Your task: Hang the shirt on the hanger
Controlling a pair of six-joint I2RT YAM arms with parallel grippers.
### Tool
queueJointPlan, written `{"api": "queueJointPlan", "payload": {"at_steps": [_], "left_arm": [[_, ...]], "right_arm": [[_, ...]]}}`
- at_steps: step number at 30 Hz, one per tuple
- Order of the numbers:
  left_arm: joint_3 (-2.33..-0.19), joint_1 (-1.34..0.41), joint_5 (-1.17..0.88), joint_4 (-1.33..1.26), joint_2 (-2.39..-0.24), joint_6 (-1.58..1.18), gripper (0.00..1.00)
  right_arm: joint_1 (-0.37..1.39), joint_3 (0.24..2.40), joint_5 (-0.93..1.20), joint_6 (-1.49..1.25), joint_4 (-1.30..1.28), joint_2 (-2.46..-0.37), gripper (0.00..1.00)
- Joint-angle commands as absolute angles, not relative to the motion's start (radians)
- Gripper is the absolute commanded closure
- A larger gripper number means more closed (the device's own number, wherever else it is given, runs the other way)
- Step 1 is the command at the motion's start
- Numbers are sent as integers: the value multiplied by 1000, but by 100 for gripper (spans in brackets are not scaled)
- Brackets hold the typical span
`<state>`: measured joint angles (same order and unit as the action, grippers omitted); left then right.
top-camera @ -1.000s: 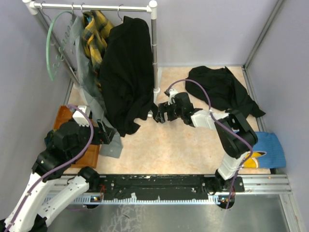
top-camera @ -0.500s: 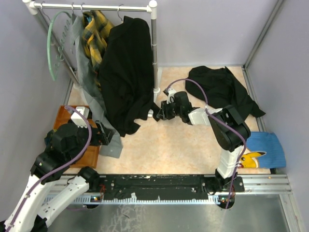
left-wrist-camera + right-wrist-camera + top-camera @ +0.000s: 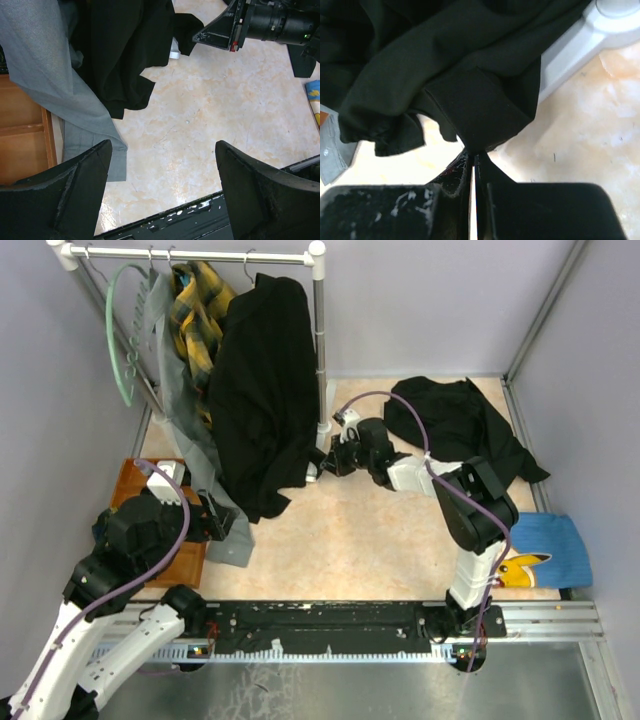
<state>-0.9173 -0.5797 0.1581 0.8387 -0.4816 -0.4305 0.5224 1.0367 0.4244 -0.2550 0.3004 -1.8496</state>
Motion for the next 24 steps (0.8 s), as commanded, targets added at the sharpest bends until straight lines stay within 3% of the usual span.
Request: {"api": "queueJointPlan", "payload": {"at_steps": [1, 10, 20, 24], "left_arm": [[-928, -574, 168, 837, -477, -439, 10], [-940, -574, 170, 853, -468, -446, 11], [-941, -574, 176, 867, -460, -450, 11], [-945, -574, 175, 865, -466, -448, 11]], "right_arm": [[563, 1158, 432, -235, 301, -1867, 100], [639, 1392, 389, -210, 178, -2072, 100], [682, 1496, 358, -199, 129, -2185, 100], [707, 1593, 382, -218, 133, -2255, 92]]}}
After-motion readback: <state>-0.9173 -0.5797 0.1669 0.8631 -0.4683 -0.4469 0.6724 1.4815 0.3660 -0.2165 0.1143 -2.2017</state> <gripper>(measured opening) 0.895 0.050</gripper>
